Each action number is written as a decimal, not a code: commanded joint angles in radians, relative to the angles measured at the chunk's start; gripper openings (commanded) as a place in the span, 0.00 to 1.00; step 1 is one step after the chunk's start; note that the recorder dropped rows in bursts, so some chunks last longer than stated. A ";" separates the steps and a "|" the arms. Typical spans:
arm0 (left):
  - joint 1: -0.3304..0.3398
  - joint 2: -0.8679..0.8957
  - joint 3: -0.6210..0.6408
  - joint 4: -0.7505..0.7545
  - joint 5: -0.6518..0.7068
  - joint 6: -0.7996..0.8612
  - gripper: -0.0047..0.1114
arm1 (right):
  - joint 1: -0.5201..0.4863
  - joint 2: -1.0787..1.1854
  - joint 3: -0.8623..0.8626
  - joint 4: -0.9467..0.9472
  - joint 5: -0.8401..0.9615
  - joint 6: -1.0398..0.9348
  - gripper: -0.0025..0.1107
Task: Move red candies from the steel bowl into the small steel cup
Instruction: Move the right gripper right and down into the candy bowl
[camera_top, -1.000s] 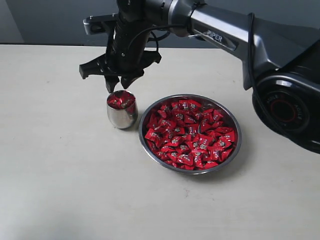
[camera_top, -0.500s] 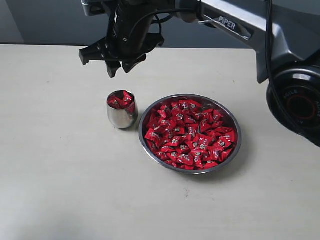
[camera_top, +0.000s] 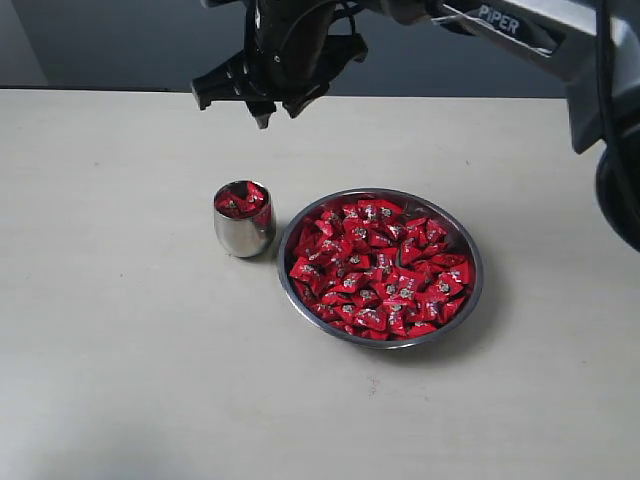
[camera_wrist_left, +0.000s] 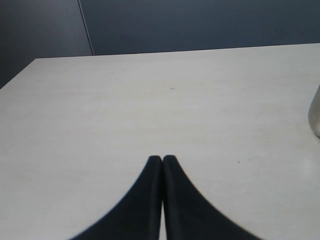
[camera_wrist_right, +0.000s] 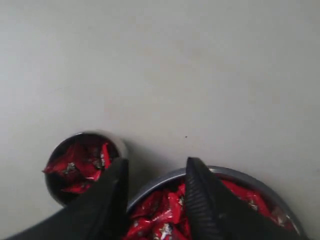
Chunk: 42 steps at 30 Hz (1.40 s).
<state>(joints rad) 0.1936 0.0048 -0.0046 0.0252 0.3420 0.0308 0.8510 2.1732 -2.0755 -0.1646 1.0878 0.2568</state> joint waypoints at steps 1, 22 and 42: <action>-0.007 -0.005 0.005 0.002 -0.008 -0.001 0.04 | -0.003 -0.093 0.126 -0.081 -0.084 0.036 0.35; -0.007 -0.005 0.005 0.002 -0.008 -0.001 0.04 | -0.206 -0.527 1.017 -0.115 -0.456 0.166 0.35; -0.007 -0.005 0.005 0.002 -0.008 -0.001 0.04 | -0.211 -0.502 1.066 0.155 -0.572 0.109 0.35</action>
<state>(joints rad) 0.1936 0.0048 -0.0046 0.0252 0.3420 0.0308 0.6436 1.6579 -0.9990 -0.0139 0.5292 0.3775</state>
